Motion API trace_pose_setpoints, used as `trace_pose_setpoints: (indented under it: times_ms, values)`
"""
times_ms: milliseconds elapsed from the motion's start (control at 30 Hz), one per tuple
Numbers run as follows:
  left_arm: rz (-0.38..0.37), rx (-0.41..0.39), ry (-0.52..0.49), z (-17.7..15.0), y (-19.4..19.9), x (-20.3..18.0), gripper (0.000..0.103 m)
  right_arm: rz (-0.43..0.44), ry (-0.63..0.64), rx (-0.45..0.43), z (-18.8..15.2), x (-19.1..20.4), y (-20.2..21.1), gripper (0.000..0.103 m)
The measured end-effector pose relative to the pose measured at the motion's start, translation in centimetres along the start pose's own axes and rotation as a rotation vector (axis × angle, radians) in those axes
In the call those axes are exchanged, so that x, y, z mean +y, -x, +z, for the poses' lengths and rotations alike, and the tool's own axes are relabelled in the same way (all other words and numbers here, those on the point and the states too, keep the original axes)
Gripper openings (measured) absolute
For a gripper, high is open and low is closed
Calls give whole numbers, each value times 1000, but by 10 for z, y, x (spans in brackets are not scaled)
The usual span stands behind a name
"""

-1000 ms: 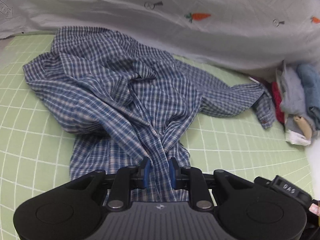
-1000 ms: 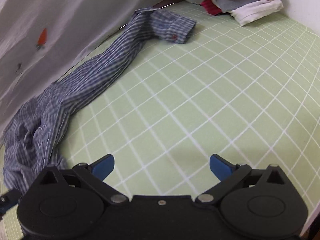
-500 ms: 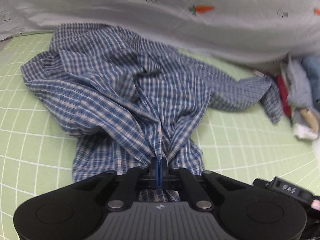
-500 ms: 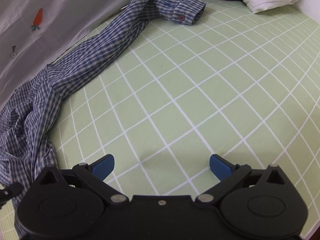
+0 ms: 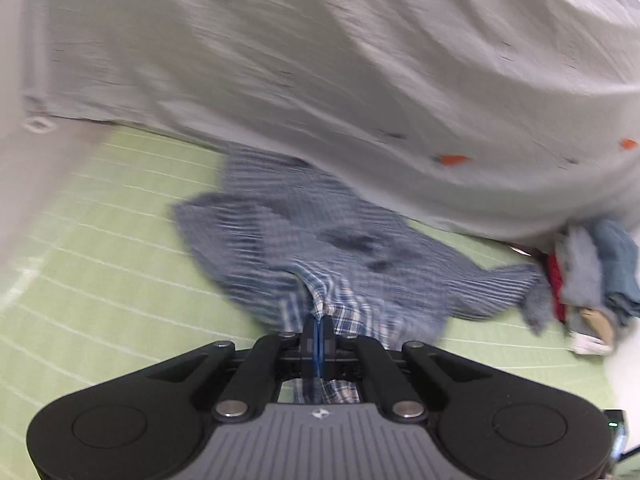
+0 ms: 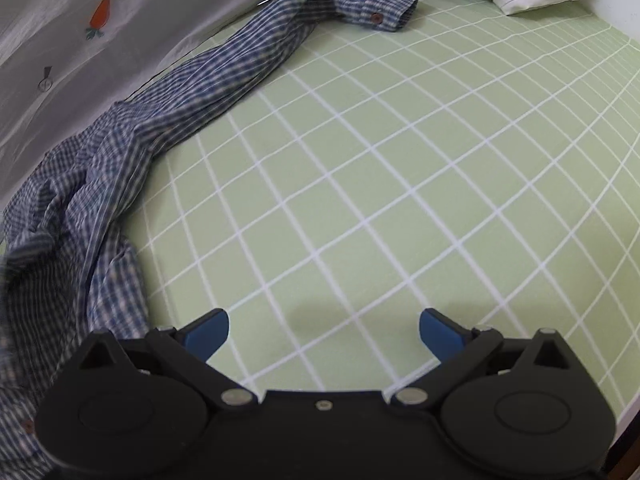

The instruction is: Fold clothes

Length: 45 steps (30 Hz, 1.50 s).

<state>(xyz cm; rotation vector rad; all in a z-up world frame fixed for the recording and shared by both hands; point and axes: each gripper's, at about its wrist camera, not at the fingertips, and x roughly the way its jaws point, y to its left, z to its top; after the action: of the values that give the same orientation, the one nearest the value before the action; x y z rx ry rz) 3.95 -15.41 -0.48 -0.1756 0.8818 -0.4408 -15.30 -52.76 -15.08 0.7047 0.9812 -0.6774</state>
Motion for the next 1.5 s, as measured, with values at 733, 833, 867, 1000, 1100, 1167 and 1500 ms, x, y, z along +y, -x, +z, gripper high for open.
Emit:
trace_pose_setpoints:
  times_ms: [733,833,867,1000,1100,1167,1500]
  values:
    - [373,-54,114,15,28,176,34,-98,224,-167,-80,123,29,103]
    - [289,12,122,-10,18,163,45,-118,360,-201,-92,142,29,102]
    - [267,34,122,-19,16,159,48,-129,414,-207,-97,149,28,102]
    - [190,113,109,-48,3,131,67,-139,586,-231,-113,169,27,94]
    - [149,165,60,-68,-3,106,70,-125,654,-214,-119,173,21,79]
    - [137,186,26,-77,-4,92,70,-106,675,-188,-120,172,16,63]
    - [149,187,41,-98,-3,55,76,47,550,-290,-88,126,47,3]
